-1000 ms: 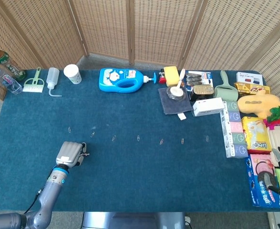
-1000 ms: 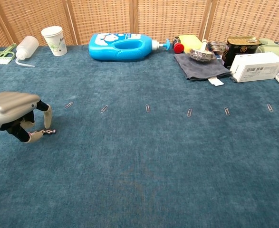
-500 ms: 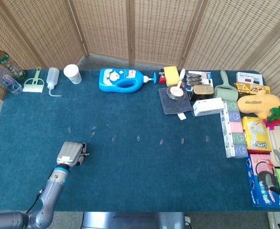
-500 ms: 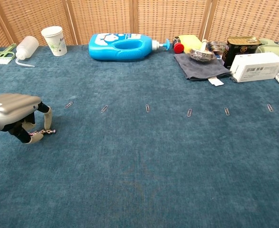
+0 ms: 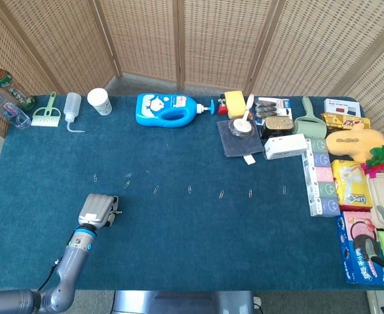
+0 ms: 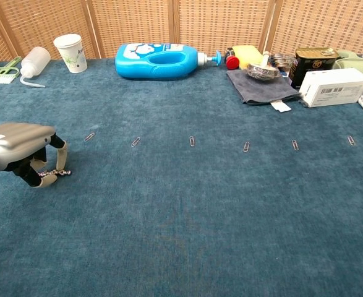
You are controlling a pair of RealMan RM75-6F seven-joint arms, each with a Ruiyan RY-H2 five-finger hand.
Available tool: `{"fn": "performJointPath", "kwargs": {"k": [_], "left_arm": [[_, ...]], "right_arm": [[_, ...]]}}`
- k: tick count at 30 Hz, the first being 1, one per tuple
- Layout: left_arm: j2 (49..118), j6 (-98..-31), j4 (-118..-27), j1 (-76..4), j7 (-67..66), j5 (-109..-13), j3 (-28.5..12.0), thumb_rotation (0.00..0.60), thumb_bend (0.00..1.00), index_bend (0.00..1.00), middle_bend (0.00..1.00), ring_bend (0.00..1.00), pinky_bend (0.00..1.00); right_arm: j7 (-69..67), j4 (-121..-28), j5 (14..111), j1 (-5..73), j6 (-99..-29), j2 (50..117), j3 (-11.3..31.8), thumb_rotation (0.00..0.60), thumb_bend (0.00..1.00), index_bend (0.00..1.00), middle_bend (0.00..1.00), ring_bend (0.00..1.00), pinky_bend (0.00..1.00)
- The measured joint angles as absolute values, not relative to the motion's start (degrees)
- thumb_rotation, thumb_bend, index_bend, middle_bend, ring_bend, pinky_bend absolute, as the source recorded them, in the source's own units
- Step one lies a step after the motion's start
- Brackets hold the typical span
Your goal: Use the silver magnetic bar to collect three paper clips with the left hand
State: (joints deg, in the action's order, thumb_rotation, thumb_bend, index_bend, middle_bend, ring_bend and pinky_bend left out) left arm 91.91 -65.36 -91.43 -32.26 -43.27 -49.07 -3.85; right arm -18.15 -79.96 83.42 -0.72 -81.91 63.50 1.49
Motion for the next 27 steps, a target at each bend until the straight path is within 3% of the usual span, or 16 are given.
{"fn": "performJointPath", "kwargs": {"k": [17, 27], "left_arm": [[90.02, -67.19, -94.58, -31.95, -40.72, -51.86, -3.81, 0.6, 0.39, 0.59, 1.0, 1.0, 1.0], [82.87, -69.0, -99.3, -31.01, -34.87, -55.87, -5.95, 0.6, 0.39, 0.59, 1.0, 1.0, 1.0]], "right_arm": [[-18.35, -80.29, 83.6, -1.34, -82.83, 63.43, 1.6, 0.53, 0.51, 0.0, 0.0, 0.0, 0.0], [-18.16, -80.99, 84.26, -1.47, -83.33, 63.2, 1.51, 0.53, 0.51, 0.0, 0.0, 0.0, 0.0]]}}
